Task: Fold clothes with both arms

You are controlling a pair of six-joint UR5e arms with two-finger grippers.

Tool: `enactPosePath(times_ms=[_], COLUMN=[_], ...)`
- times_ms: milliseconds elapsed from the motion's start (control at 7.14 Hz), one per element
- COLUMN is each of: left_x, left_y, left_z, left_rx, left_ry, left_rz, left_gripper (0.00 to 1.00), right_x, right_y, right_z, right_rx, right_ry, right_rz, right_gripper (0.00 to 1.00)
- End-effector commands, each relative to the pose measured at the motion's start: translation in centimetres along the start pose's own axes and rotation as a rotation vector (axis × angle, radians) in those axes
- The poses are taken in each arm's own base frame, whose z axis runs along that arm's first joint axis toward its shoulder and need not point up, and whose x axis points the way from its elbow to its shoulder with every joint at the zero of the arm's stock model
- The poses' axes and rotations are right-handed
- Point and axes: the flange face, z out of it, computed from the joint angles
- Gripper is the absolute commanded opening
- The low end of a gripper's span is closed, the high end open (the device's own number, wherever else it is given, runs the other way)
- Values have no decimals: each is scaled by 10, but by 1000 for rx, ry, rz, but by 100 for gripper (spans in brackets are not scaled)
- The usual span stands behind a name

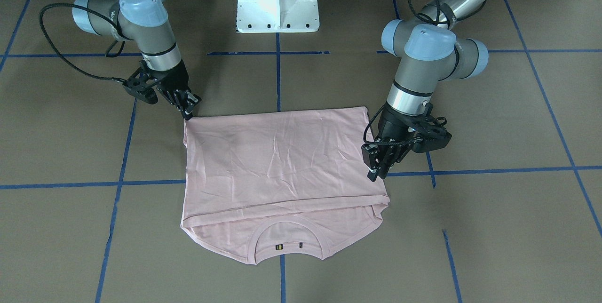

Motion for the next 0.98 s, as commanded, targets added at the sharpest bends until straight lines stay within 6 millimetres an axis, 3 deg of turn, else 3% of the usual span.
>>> enactPosePath(times_ms=[0,140,280,420,560,700,840], left_x=[8,13,22,23,27,39,44], left_y=[1,5,9,17,23,32,75], left_z=[-9,-15,-29,-38,-42,-59,-57], left_rx=[-3,-10,-17,-82,-127,-146,-206], left_ry=[22,37,67,84,92,121,117], left_rz=[-6,-37,-36,-42,-74,-134,-167], left_gripper=[36,36,36,36,36,37,39], right_x=[40,67,86,121,141,140,132], right_y=[62,101,154,193,214,219,216], right_z=[-63,-84,-98,-94,-105,-108,-115], right_rx=[-120,-199,-310,-385,-447,-452,-453], right_ry=[-37,-19,4,79,109,118,95], right_rz=[-46,-97,-175,-244,-285,-237,-201], right_gripper=[0,0,0,0,6,99,100])
